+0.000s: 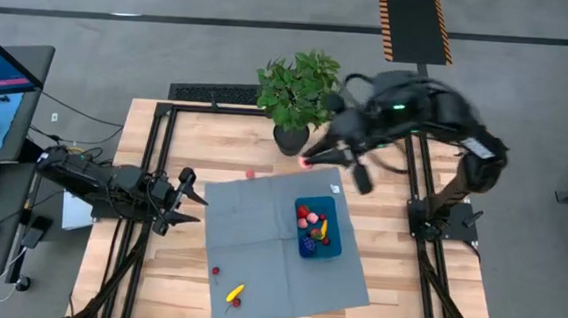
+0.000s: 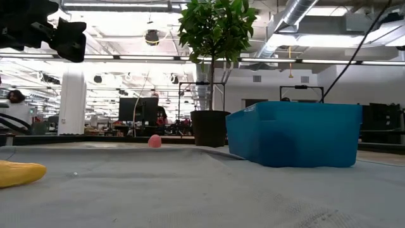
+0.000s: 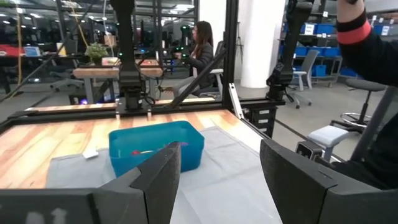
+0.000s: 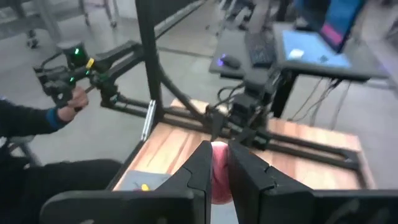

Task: Pick and placing Produce into tupperware
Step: Put the peach into the bin

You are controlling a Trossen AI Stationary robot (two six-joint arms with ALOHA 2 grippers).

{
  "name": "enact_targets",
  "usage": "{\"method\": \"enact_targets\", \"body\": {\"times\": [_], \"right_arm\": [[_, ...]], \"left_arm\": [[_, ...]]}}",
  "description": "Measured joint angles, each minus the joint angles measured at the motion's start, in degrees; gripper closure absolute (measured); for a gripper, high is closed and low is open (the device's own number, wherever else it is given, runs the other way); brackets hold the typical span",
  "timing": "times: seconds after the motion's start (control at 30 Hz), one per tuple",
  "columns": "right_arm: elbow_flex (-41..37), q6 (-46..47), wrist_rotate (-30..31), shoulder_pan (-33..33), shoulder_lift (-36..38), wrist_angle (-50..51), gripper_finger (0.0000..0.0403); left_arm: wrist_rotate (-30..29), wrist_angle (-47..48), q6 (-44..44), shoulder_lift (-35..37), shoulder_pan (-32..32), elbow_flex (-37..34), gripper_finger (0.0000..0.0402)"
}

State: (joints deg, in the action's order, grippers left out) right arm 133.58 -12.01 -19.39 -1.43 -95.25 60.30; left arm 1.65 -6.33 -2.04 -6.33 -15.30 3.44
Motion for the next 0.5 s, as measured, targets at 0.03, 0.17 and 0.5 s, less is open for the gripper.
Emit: {"method": "enact_targets", "body": {"times": [0.03,0.17,0.5], "right_arm": [[0.0,0.1,0.8,0.2,1.1,0.2,0.0340],[-0.3,0.9,2.1,2.3,5.2,1.7,0.0340],[-26.5,-5.9,-1.2,9.8,17.5,-37.5,0.0341]], "left_arm": [[-0.6,0.0,0.0,0.0,-0.3,0.0,0.0191],[-0.9,0.0,-0.1,0.0,-1.6,0.0,0.0191],[-4.1,-3.0,1.7,0.0,-2.7,0.0,0.0191]]}}
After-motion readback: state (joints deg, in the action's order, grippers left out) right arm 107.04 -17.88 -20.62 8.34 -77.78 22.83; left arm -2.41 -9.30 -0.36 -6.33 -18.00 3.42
